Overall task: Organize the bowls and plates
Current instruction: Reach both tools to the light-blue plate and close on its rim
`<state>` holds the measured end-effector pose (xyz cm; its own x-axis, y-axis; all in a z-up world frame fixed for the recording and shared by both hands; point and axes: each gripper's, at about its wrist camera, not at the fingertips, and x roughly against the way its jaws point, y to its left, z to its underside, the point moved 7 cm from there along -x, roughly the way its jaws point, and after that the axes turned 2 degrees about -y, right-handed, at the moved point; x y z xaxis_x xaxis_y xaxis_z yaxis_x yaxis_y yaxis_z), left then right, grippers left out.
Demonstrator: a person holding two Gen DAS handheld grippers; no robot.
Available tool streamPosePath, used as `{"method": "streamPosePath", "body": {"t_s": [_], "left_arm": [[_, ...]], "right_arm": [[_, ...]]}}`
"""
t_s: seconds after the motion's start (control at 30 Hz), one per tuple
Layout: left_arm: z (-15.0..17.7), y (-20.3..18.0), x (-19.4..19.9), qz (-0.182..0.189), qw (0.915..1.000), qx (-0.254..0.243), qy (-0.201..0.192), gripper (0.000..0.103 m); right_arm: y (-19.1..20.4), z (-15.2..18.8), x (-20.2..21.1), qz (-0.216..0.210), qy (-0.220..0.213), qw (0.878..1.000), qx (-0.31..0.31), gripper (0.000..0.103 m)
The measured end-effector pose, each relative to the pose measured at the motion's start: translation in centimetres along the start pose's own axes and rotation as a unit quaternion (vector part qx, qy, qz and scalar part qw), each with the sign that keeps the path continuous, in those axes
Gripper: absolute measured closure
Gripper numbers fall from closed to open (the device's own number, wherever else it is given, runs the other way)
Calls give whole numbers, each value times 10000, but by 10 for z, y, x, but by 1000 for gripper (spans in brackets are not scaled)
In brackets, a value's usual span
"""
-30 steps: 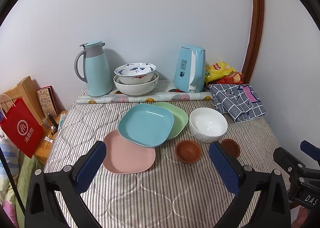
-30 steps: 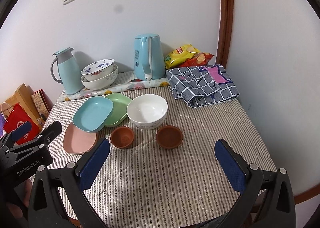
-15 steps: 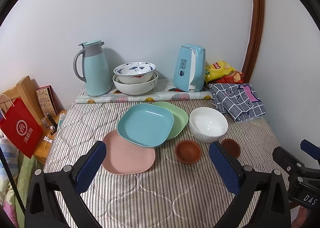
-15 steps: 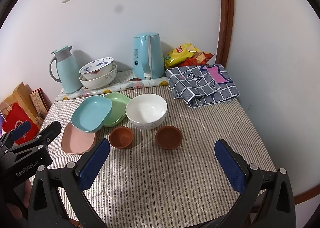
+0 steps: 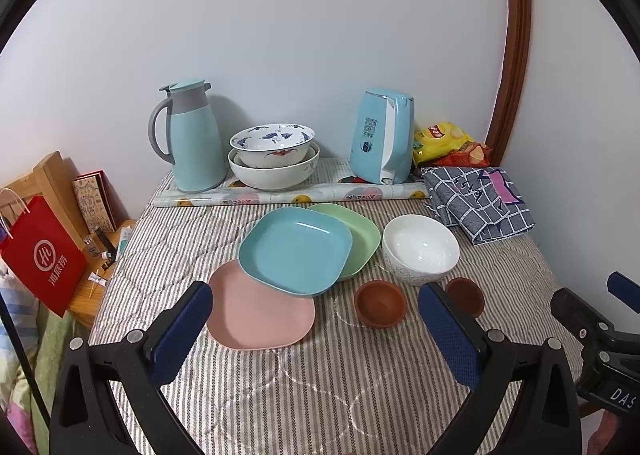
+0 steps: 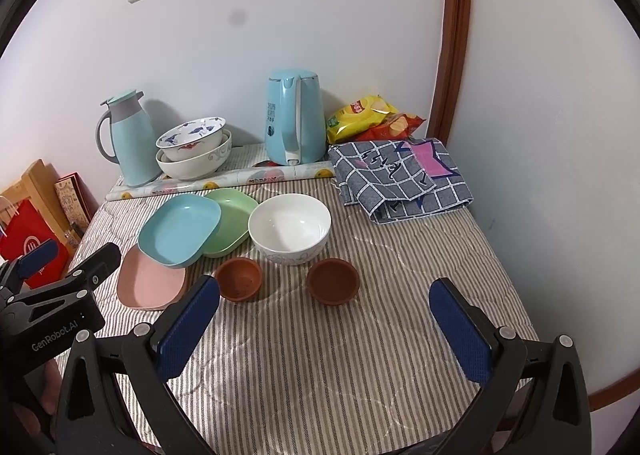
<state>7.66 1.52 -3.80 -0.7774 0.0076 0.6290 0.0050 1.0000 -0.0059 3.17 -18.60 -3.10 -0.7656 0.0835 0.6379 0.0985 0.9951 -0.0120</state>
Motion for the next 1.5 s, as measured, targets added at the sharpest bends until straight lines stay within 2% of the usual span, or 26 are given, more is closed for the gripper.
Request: {"method": "streamPosePath", "body": {"t_s": [0.2,0.83,1.2,1.5], "left_arm": [[-4,10,-5,-26,10000,82,-6,0],[-10,41,-54,-194,9989,351,223,1],[-12,54,-91,-262,9977,495,390,3],[-7,66,-124,-388,9956,567,635,9]], "right_arm": [[5,-5,-2,-16,-74,10000,41,0],[36,-30,-47,-742,-121,9971,-84,2],[64,-39,-90,-977,57,9949,243,2],[79,-41,-127,-1148,247,9924,360,9]]}}
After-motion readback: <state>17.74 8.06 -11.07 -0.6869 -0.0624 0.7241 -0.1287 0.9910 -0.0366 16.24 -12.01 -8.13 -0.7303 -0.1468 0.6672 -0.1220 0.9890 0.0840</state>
